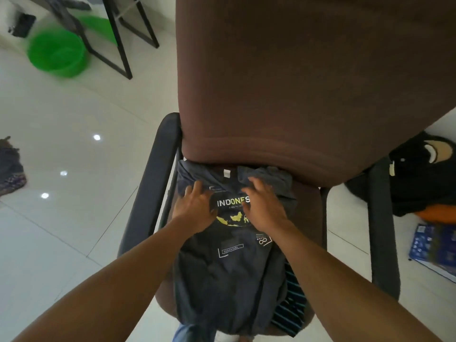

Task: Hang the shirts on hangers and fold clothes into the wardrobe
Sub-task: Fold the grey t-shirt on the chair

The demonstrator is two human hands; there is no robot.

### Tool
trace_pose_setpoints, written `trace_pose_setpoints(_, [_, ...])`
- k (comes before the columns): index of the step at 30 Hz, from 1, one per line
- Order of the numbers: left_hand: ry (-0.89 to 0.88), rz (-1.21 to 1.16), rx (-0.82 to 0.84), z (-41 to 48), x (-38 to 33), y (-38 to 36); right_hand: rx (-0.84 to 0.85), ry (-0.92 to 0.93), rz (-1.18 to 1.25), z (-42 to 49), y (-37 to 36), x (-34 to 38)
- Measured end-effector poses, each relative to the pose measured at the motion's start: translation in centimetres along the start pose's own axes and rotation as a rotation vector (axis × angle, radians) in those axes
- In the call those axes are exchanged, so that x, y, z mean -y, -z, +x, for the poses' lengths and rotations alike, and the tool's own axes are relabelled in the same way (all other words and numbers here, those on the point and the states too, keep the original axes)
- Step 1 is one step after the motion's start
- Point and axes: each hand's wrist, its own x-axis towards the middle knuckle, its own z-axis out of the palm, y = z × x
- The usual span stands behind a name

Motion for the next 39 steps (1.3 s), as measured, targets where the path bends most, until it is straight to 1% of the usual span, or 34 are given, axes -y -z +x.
trace_pose_setpoints(2, [0.002, 0.046, -0.018, 2.5, 0.2, -1.0, 0.059, 0.045, -0.073, 2.4, -1.1, -0.3])
trace_pose_setpoints(3, [0.009, 0.042, -0.020, 3.7, 0.4, -1.4, 0.097, 0.040, -0.094, 3.3, -1.6, -0.6])
trace_pose_setpoints(6, [0.044, 0.006, 0.050, 6.0, 0.9, -2.3, 0.176, -0.035, -0.122, 4.9, -3.1, -1.3])
trace_pose_setpoints(8, [0.064, 0.006, 0.118, 6.7, 1.3, -2.9, 0.154, -0.034, -0.145, 5.0, -3.8, -1.9])
trace_pose_setpoints(10, [0.075, 0.022, 0.140, 6.6, 1.7, -3.3, 0.109, -0.040, -0.126, 4.5, -4.0, -2.5])
trace_pose_setpoints(12, [0.085, 0.031, 0.108, 5.9, 2.0, -3.6, 0.051, -0.076, -0.084, 3.6, -3.9, -3.1])
trace_pose_setpoints(15, [0.073, 0.075, 0.069, 4.2, 2.1, -3.8, -0.032, -0.209, -0.037, 2.0, -3.4, -4.3])
trace_pose_setpoints(17, [0.059, 0.075, 0.035, 3.1, 2.0, -3.9, -0.029, -0.270, -0.086, 0.8, -3.2, -5.1])
trace_pose_setpoints(19, [0.049, 0.042, -0.011, 2.4, 2.2, -4.2, -0.014, -0.285, -0.165, -0.1, -3.3, -5.7])
trace_pose_setpoints(22, [0.035, 0.027, -0.127, 2.4, 2.9, -4.4, -0.087, -0.209, -0.256, -0.2, -3.3, -5.6])
trace_pose_setpoints(24, [0.046, 0.027, -0.187, 3.2, 3.6, -4.5, -0.166, -0.082, -0.274, 0.5, -3.5, -4.8])
trace_pose_setpoints(25, [0.046, 0.030, -0.183, 3.6, 3.9, -4.6, -0.171, -0.006, -0.267, 1.1, -3.7, -4.3])
trace_pose_setpoints(27, [0.046, 0.052, -0.136, 4.5, 4.3, -4.6, -0.101, 0.108, -0.252, 2.4, -4.2, -3.1])
trace_pose_setpoints(28, [0.053, 0.053, -0.126, 4.9, 4.5, -4.6, -0.046, 0.127, -0.256, 3.0, -4.4, -2.4])
trace_pose_setpoints(30, [0.068, 0.036, -0.124, 5.4, 4.7, -4.3, 0.039, 0.091, -0.283, 3.7, -4.7, -1.6])
trace_pose_setpoints(33, [0.048, 0.036, -0.082, 5.5, 4.9, -3.7, 0.071, 0.019, -0.316, 3.8, -4.8, -1.7])
trace_pose_setpoints(35, [0.026, 0.026, -0.119, 5.2, 4.8, -3.5, 0.047, 0.023, -0.265, 3.5, -4.4, -2.2])
trace_pose_setpoints(37, [0.022, -0.007, -0.178, 4.6, 4.4, -3.3, -0.015, 0.009, -0.115, 2.8, -3.7, -2.5])
trace_pose_setpoints(39, [0.007, -0.032, -0.250, 3.9, 3.9, -3.2, -0.092, -0.047, 0.059, 1.8, -2.7, -2.8])
